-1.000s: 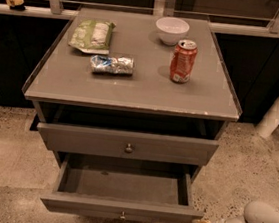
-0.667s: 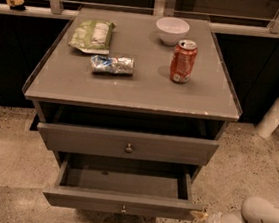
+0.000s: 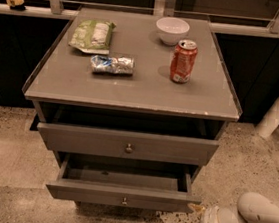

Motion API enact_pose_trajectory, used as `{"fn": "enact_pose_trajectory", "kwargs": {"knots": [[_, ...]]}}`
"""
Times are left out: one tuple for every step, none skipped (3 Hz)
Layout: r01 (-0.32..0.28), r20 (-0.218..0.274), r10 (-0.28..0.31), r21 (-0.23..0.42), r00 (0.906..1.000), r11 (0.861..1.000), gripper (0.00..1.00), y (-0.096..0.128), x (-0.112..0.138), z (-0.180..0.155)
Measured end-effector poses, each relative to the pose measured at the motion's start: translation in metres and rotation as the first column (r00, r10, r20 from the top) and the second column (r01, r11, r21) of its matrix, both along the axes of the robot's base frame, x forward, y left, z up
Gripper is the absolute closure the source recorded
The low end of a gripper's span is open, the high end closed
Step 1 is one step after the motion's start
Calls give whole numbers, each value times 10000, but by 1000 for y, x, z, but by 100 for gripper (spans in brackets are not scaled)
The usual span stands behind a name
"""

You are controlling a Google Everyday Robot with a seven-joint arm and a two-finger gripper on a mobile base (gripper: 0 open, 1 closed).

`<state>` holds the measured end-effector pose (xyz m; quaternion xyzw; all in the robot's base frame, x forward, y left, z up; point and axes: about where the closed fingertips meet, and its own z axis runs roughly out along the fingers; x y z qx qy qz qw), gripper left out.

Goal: Close middle drawer

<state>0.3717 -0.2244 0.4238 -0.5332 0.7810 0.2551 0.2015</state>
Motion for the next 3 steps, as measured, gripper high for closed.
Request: {"fn": "enact_pose_trajectory", "kwargs": {"knots": [[101, 89, -102, 69, 9999, 9999, 0, -2, 22, -1], [250, 483, -258, 155, 9985, 9996, 0, 2, 54, 7], [757, 994, -811, 561, 9917, 9955, 0, 6, 101, 18]]}}
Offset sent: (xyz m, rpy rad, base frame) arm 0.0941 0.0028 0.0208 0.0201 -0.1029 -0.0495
